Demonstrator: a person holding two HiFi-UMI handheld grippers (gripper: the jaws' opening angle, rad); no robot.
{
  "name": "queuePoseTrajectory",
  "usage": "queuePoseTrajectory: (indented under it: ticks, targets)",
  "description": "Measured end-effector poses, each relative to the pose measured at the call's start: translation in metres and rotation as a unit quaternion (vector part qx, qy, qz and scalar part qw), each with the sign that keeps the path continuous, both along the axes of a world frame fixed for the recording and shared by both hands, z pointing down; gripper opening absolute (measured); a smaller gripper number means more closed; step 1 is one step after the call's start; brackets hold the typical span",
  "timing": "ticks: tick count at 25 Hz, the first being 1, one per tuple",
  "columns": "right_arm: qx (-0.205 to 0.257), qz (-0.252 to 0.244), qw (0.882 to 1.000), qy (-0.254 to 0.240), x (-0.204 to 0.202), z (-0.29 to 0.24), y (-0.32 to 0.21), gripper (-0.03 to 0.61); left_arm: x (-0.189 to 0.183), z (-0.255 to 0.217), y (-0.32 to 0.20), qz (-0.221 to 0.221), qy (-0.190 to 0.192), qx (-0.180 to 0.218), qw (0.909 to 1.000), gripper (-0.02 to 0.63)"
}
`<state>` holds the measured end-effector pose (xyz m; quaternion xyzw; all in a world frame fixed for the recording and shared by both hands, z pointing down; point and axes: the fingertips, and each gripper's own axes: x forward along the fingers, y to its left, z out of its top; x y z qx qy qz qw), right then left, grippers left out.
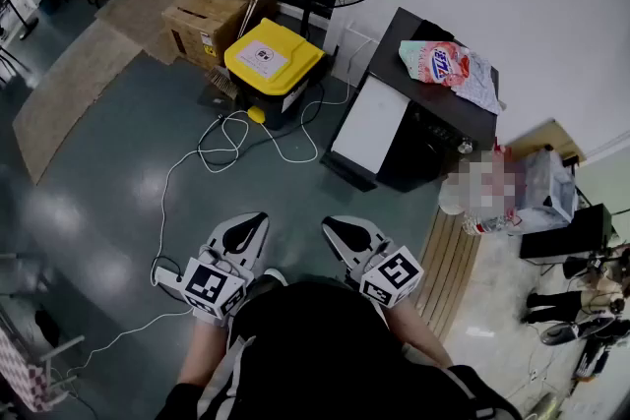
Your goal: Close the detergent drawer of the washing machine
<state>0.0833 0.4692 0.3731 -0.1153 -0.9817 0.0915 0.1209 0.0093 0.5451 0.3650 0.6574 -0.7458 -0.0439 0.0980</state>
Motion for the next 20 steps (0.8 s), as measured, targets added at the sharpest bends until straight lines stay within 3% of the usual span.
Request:
queuePoseTrajectory:
  ticks: [7, 13, 20]
  targets:
    - [0.007, -0.007, 1.0, 0.013, -0.037, 0.008, 0.012, 0.03, -0.035, 0.005, 0.019, -0.011, 0.003, -0.007, 0.9999, 0.011]
    - [-0.041, 0.001, 0.999, 0.022, -0.055, 0.02, 0.008, 0.031, -0.056, 0.019, 0.026, -0.019, 0.027, -0.014, 0.9994, 0.011]
    - [-0.062, 0.012, 0.998, 0.028, -0.086, 0.037, -0.028, 0.032, -0.088, 0.038, -0.003, -0.031, 0.046, -0.029, 0.998, 0.011]
